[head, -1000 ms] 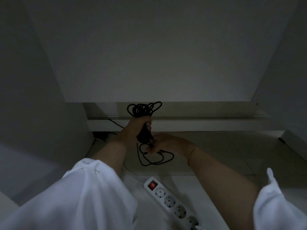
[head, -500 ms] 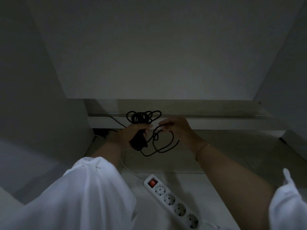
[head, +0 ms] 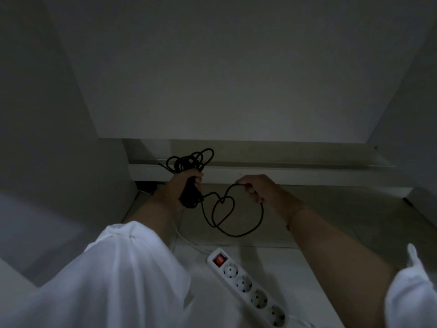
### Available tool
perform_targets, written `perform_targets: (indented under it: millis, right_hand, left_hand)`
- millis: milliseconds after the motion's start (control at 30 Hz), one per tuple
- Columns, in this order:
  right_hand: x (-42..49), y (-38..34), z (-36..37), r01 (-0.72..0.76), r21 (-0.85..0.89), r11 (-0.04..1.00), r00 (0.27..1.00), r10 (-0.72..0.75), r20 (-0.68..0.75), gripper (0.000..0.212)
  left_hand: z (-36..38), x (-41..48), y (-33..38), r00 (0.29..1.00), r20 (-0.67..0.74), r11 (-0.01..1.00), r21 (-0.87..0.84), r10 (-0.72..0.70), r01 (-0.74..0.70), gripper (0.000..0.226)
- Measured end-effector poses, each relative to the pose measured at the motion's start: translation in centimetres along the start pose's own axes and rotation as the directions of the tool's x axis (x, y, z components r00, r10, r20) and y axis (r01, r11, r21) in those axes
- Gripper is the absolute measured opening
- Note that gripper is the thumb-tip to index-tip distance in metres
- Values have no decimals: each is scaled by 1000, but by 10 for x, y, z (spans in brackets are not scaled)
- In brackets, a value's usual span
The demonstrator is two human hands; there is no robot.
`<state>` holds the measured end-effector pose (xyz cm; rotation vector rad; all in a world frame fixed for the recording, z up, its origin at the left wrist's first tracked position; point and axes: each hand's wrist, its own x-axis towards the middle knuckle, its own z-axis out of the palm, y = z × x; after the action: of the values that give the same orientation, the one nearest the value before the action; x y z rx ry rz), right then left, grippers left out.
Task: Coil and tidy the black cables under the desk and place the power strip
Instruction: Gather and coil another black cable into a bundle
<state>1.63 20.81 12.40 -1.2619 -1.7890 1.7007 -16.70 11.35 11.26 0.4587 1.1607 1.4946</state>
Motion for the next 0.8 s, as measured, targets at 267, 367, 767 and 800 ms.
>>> perform_targets:
  millis: [267,367,767,800]
  right_hand:
    - [-7,15,12,89,-603,793,936,140,322,32]
    - [-2,19,14,25,-620,784,957,162,242,22]
    - [-8,4,15,99,367,925,993,-117,28,24]
    - [-8,0,16,79,433,898,994,-105,36,18]
  left_hand:
    - [1,4,0,1000,-8,999,-46,27,-27,32]
    - [4,3,2,998,66,996,-86,-3,9,29]
    - [9,1,-6,995,32,995,-17,-96,97,24]
    - [10,0,-6,996,32,996,-17,-87,88,23]
